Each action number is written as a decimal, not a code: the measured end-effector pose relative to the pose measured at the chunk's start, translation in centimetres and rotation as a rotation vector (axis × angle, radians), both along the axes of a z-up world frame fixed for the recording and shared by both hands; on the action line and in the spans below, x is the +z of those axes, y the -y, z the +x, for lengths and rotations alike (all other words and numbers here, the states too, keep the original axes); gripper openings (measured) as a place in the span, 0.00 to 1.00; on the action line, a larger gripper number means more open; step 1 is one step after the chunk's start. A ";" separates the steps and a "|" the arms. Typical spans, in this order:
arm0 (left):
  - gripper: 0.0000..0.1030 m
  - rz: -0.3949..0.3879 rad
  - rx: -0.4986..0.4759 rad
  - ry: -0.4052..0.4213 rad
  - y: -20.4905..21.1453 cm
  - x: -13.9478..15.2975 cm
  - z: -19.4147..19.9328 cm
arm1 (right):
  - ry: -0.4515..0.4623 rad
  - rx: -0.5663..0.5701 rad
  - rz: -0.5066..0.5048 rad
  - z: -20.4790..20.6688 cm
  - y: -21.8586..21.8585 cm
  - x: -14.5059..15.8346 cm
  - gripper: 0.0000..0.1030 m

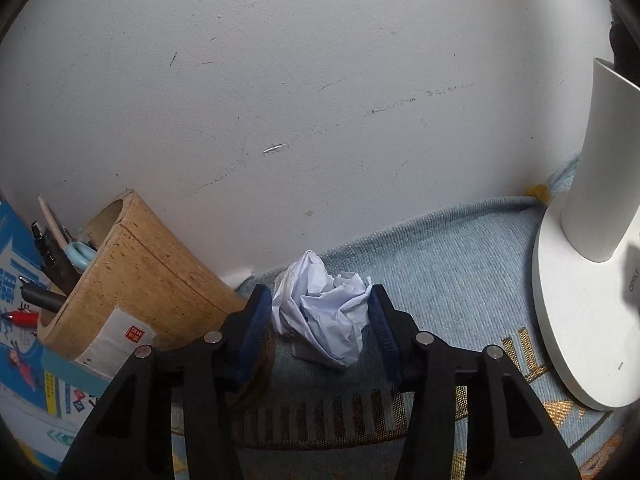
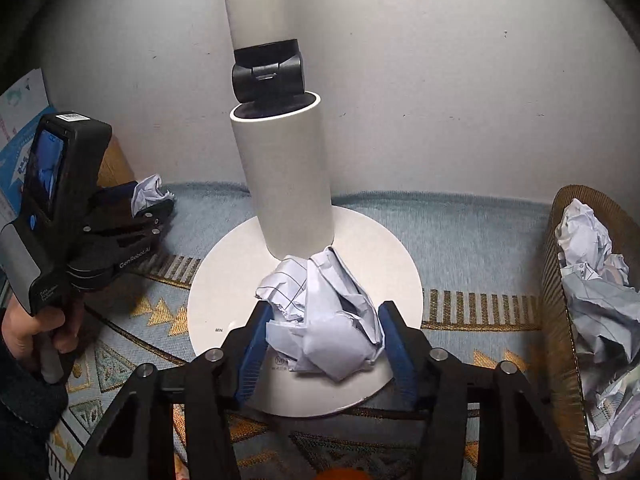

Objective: Organize objects
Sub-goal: 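Grasp a paper ball with the left gripper while the right grasps another, then carry both paper balls to the amber bowl and open both grippers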

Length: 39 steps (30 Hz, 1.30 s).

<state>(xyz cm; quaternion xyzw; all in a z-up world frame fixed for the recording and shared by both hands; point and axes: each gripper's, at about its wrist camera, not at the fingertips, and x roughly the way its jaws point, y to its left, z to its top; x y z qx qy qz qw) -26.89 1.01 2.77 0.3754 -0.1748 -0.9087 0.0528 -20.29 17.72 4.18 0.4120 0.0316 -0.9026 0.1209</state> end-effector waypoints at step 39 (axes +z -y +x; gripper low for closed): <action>0.46 0.729 -0.233 0.063 -3.2 -1.1 24.9 | -0.036 -0.053 -0.034 18.9 -6.1 -0.9 0.85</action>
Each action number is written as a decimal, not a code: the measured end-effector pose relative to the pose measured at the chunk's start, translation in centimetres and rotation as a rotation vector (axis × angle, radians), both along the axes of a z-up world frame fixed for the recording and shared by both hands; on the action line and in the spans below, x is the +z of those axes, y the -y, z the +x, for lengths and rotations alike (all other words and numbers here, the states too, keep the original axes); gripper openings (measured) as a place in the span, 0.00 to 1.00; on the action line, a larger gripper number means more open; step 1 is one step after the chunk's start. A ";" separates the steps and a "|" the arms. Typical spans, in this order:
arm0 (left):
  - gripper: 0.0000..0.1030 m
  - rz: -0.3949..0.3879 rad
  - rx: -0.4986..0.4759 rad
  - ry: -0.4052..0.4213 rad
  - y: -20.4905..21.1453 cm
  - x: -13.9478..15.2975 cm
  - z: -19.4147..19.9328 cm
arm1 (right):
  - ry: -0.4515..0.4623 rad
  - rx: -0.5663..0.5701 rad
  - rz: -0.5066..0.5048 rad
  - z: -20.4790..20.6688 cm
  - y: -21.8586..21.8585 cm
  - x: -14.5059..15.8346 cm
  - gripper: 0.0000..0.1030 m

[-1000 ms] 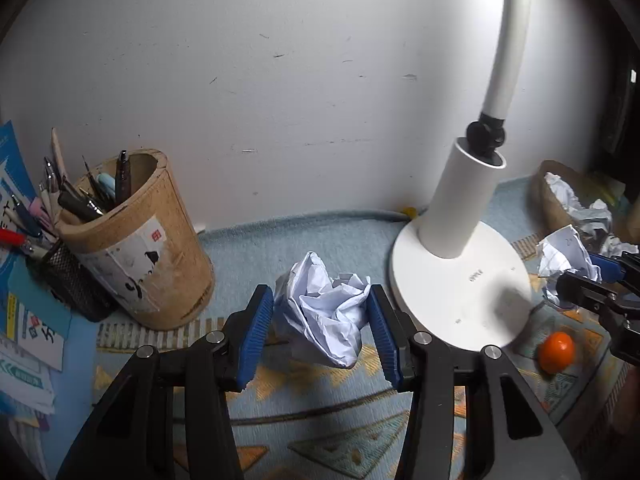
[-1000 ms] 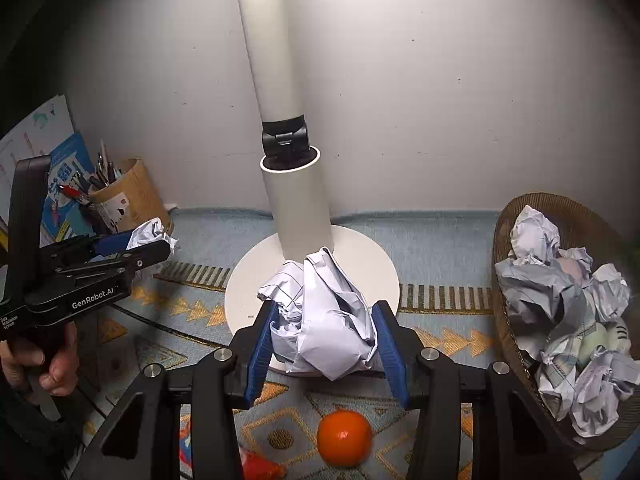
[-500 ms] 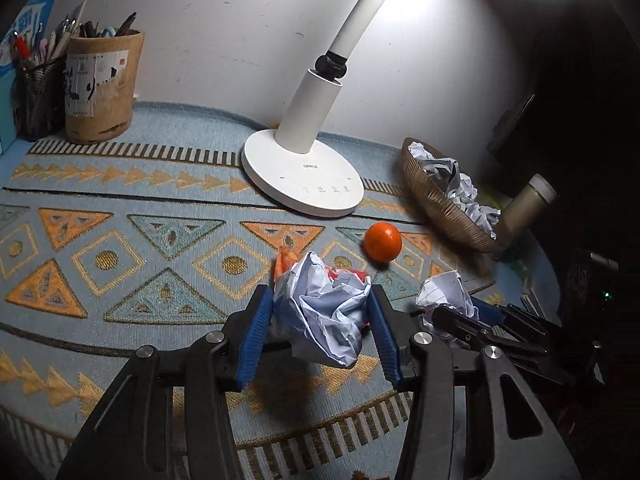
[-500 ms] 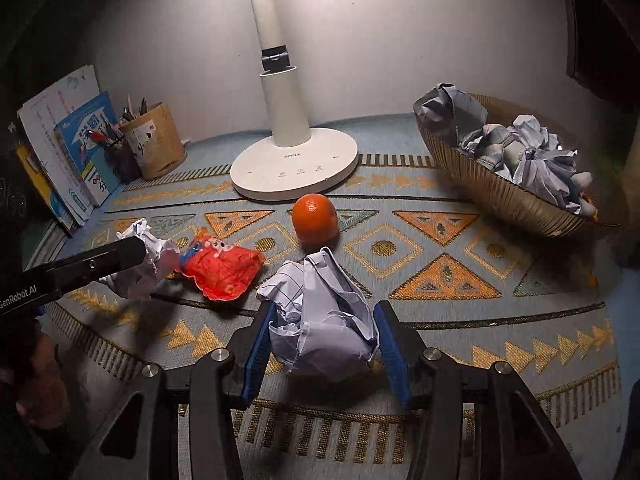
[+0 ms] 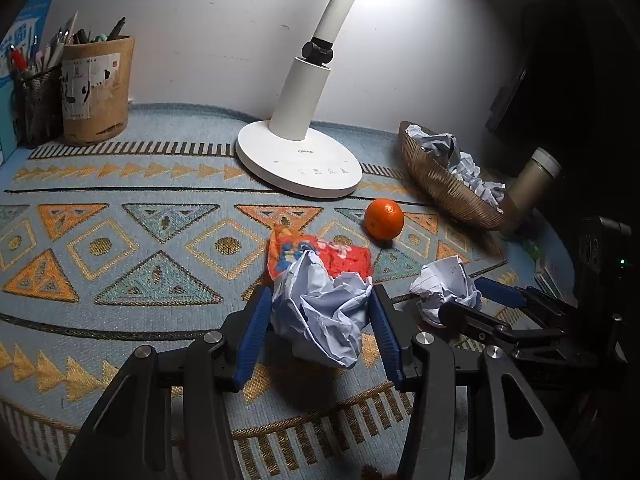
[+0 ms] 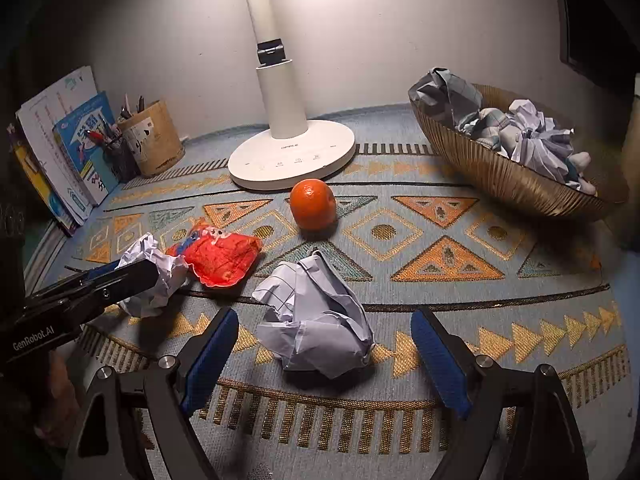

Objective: Organize objects
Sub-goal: 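Carry both paper balls to the amber bowl and open both grippers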

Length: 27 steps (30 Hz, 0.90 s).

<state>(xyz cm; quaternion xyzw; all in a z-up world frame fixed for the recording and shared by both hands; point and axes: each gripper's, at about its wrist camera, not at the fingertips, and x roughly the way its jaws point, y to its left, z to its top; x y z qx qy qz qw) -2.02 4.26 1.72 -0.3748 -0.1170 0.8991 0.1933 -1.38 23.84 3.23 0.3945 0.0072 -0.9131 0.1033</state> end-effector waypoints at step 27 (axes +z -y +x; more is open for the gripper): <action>0.46 -0.010 -0.210 -0.238 -14.6 13.4 -9.7 | -0.073 -0.353 -0.230 -6.0 -17.8 12.7 0.50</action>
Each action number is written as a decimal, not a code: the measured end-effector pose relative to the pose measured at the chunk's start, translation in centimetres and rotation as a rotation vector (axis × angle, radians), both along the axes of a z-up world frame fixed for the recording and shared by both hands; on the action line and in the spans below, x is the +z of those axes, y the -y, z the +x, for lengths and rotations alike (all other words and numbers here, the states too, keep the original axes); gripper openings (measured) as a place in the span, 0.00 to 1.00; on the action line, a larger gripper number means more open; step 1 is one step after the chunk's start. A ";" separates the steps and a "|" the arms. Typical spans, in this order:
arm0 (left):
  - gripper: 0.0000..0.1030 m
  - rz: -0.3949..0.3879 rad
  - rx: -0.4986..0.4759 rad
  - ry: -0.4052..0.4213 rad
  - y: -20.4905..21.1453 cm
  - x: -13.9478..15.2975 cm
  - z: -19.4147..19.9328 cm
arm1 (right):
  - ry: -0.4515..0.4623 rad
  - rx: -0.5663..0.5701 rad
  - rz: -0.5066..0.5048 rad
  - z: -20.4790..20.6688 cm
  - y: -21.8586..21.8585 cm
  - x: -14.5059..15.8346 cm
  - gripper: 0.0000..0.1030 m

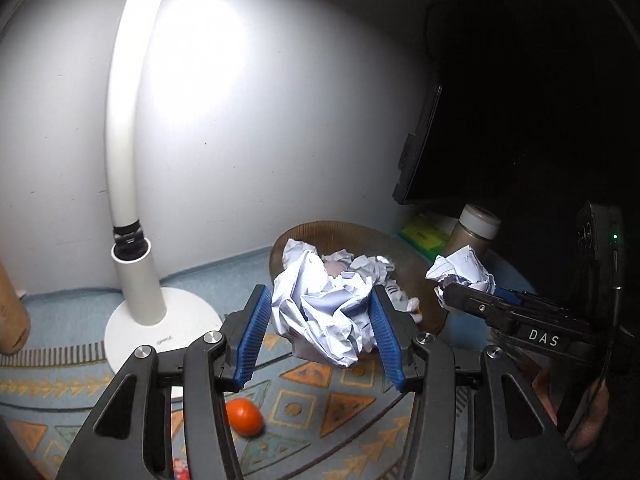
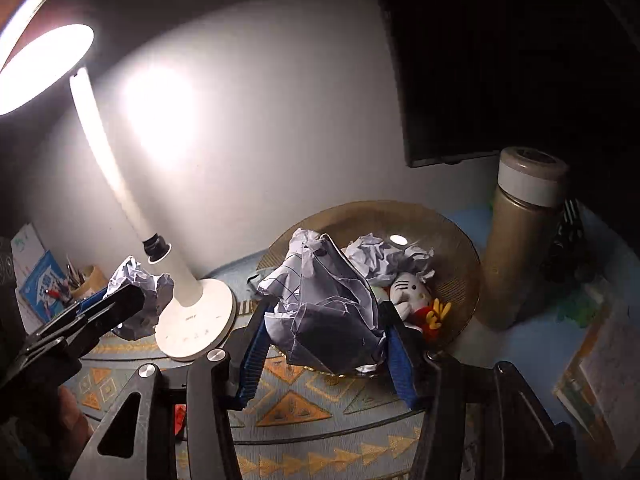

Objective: Organize objects
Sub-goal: 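Carry both paper balls to the amber bowl and open both grippers, then move both tools back toward the red snack bag and orange mandarin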

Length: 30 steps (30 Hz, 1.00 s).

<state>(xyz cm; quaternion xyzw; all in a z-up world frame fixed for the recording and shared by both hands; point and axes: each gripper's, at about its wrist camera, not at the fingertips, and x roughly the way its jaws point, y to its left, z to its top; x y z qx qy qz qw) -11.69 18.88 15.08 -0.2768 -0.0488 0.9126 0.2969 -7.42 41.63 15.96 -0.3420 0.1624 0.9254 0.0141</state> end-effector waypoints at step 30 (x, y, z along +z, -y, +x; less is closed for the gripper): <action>0.83 0.063 0.061 -0.024 1.3 2.9 0.3 | -0.072 0.039 0.191 1.5 5.0 3.8 0.67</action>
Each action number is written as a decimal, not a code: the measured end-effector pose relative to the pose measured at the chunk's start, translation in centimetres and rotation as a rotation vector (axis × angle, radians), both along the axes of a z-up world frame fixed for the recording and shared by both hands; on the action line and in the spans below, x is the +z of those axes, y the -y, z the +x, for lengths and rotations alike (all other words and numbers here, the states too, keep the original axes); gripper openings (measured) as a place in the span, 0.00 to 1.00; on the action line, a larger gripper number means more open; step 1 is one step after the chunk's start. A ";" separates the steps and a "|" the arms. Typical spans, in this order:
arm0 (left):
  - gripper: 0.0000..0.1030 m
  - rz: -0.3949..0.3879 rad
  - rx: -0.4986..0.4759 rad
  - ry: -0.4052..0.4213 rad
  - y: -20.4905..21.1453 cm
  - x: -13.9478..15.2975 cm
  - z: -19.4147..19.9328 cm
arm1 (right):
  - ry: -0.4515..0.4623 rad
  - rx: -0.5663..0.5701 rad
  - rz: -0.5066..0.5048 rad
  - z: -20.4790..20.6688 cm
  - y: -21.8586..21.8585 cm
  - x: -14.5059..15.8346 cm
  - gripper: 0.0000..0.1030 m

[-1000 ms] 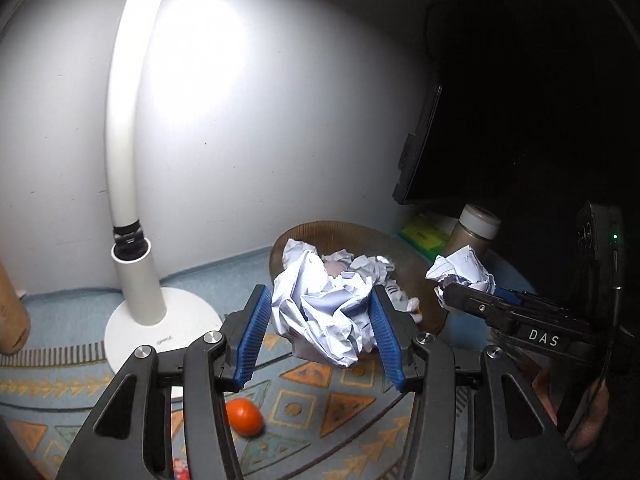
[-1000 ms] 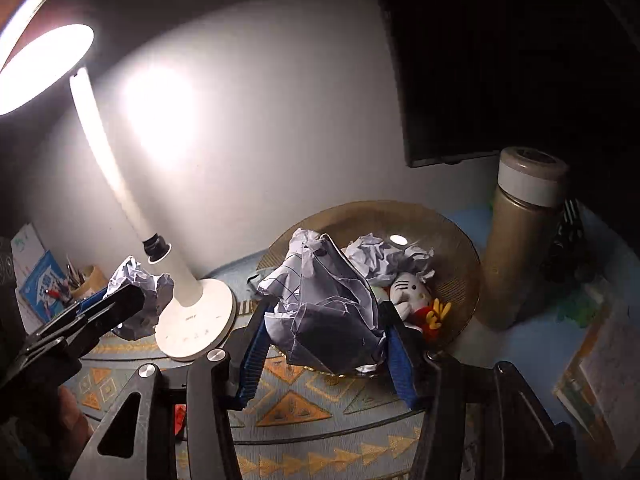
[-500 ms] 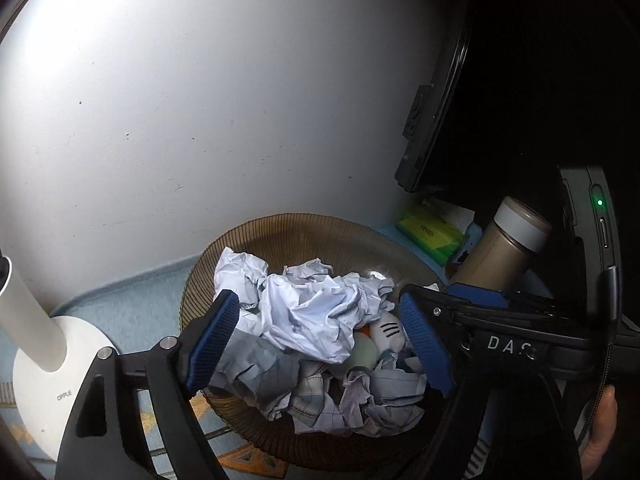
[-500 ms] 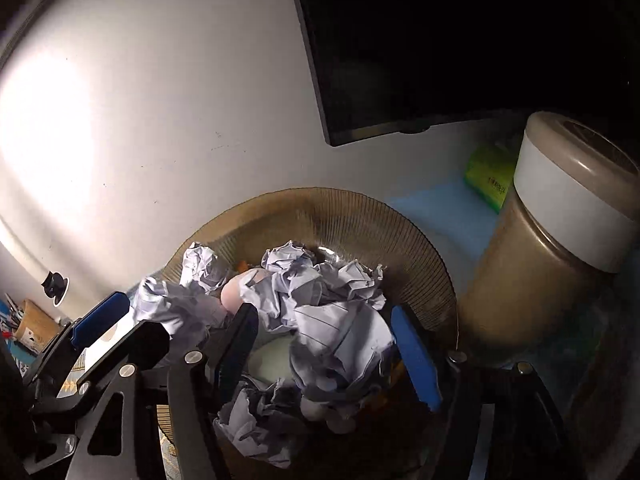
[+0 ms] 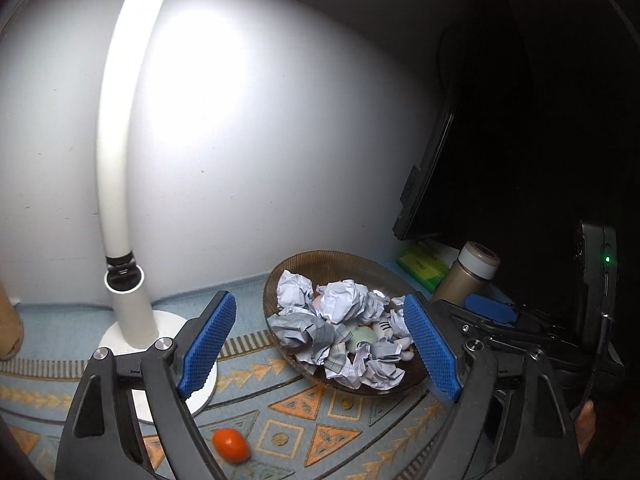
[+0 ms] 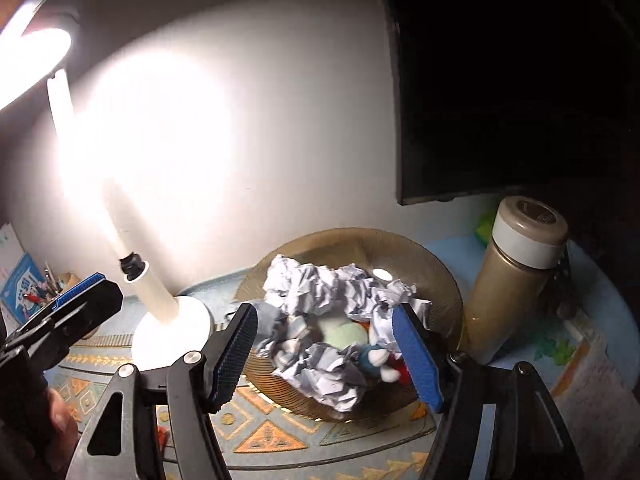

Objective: Organize objects
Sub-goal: 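Move both tools back toward the red snack bag and orange mandarin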

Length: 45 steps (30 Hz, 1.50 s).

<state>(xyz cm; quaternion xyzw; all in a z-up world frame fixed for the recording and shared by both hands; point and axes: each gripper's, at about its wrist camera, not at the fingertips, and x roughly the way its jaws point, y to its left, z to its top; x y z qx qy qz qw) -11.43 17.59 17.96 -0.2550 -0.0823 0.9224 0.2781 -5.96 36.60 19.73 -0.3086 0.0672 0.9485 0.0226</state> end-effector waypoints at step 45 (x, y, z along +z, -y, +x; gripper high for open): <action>0.99 -0.240 0.322 0.195 12.3 -14.8 10.3 | 0.196 0.190 0.040 0.2 11.8 -15.0 0.67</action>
